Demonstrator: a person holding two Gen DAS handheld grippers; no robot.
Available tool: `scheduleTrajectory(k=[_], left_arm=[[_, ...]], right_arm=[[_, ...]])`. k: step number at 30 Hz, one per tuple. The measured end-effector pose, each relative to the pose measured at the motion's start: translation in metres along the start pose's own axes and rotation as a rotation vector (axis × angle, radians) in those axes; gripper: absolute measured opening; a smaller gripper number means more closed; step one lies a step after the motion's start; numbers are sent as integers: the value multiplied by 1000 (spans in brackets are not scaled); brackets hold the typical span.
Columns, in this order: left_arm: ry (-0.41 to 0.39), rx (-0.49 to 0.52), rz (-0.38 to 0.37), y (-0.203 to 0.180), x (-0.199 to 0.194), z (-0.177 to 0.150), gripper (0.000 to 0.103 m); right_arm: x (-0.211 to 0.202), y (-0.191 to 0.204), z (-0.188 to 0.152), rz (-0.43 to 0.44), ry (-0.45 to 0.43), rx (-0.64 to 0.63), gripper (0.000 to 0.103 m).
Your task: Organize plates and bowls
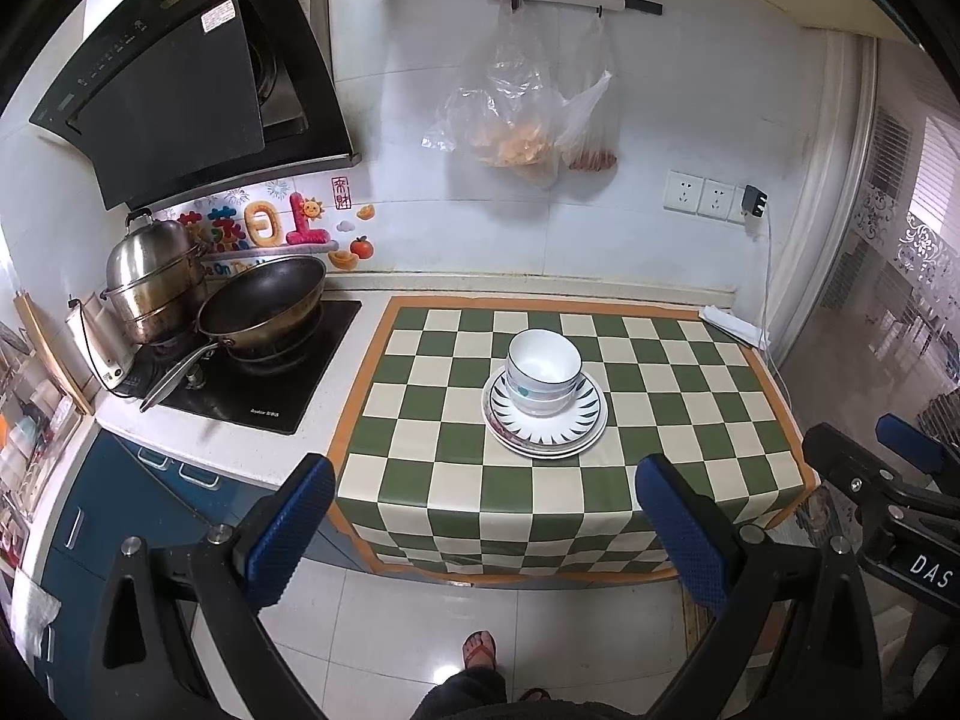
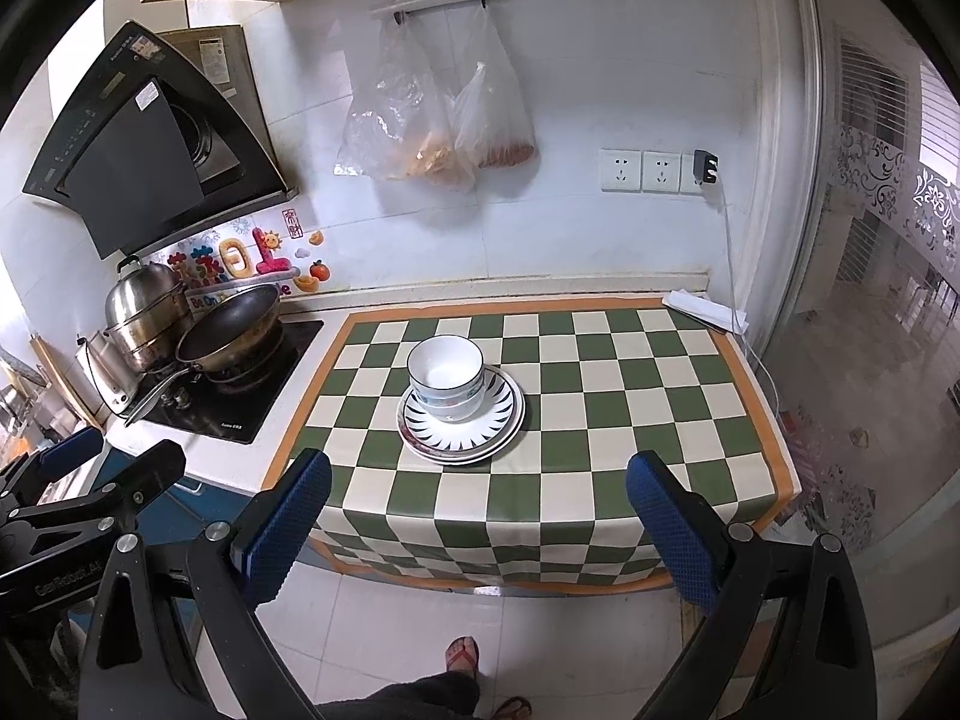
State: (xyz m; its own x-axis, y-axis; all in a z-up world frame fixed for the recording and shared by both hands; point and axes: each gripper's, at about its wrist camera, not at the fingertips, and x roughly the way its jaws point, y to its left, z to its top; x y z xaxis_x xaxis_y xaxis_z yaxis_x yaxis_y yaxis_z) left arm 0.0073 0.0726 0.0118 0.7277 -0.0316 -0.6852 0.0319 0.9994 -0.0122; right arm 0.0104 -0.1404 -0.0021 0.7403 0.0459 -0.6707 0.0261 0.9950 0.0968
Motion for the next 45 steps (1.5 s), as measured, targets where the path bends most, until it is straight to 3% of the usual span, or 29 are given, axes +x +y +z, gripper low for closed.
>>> scheduleTrajectory(k=[45], left_arm=[[8, 6, -10, 0, 0, 9, 103]], right_arm=[[-2, -5, -5, -23, 9, 16, 101]])
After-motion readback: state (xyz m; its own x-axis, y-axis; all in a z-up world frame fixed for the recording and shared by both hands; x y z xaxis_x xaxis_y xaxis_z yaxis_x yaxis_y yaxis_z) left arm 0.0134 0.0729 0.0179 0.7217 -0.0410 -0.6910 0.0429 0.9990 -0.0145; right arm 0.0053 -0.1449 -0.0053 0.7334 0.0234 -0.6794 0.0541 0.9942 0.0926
